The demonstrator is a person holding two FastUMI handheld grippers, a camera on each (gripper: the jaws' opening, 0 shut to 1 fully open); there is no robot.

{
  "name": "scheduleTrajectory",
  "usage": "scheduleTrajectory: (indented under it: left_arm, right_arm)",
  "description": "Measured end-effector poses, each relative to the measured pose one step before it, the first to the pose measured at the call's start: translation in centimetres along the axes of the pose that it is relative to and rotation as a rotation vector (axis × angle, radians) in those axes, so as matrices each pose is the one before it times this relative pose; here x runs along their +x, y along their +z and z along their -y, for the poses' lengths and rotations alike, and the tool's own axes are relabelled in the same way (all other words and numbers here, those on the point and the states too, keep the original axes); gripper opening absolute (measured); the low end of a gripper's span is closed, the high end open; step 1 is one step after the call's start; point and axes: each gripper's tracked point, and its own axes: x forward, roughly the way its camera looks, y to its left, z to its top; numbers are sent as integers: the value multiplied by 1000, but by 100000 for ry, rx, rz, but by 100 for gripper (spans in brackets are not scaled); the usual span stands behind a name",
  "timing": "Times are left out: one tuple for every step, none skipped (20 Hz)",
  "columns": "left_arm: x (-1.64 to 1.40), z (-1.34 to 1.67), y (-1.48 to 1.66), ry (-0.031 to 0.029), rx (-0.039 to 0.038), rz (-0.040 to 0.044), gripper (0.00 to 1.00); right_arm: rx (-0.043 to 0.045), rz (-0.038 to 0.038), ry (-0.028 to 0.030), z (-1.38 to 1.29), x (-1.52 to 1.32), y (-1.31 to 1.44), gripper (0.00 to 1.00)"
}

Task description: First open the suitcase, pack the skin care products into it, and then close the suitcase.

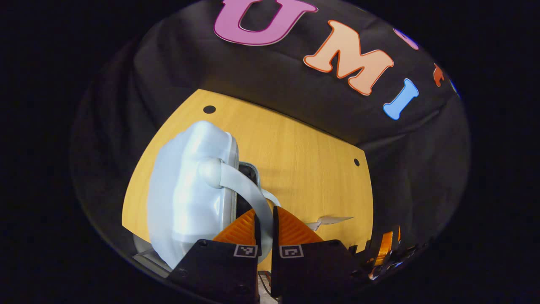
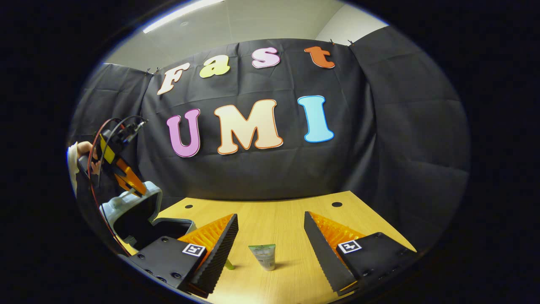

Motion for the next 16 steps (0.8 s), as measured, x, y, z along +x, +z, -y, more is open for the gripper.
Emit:
scheduleTrajectory:
  left_arm:
    - [-572, -805, 466, 1217, -443, 2241, 5]
    - [-771, -1092, 597, 1688, -588, 1949, 5]
    - [-711, -1054, 447, 2084, -566, 1755, 5]
    - [-585, -1064, 505, 2331, -68, 1919, 5]
    - [-138, -1199, 539, 2785, 321, 1892, 5]
    - [-146, -1479, 505, 3332, 350, 1682, 5]
    - [30, -1367, 203, 3408, 1055, 703, 5]
    - [-224, -1568, 138, 3853, 278, 932, 5]
    - [92, -1335, 573, 4073, -981, 2627, 5]
    - [140, -1088, 348, 2643, -1148, 1645, 5]
    - [107, -841, 249, 2199, -1249, 960, 5]
    - [-112, -613, 10, 1437, -67, -159, 5]
    - [1, -1443, 144, 2365, 141, 199, 5]
    - [213, -1199, -49, 3082, 1556, -31, 5]
    - [616, -1334, -335, 4439, 2041, -187, 5]
    - [920, -2075, -276, 5577, 2439, -102, 5]
  right_arm:
    - [24, 135, 634, -607, 279, -31, 97]
    - [178, 358, 722, -703, 224, 109, 97]
    - [120, 255, 615, -606, 265, 0, 97]
    - [-144, 107, 333, -559, 156, 4, 97]
    - [-246, -23, 11, -465, 242, -59, 97]
    - [250, -3, 90, -371, 84, -18, 97]
    - [637, 140, 83, -428, 100, -34, 97]
    - [729, -60, -23, -376, 8, 103, 97]
    - [476, -416, -363, -297, 137, 70, 97]
    - [-16, 127, -639, -128, 2, 52, 98]
    - [-342, 721, -712, -188, -93, 137, 98]
    - [-533, 681, -587, -167, -53, 198, 98]
    - [-691, 587, -680, -258, -54, 166, 98]
    - [-440, 183, -541, -213, -4, 111, 98]
    - [-253, -72, -423, -149, -15, -130, 98]
    - [-60, -25, -570, -109, -83, 59, 98]
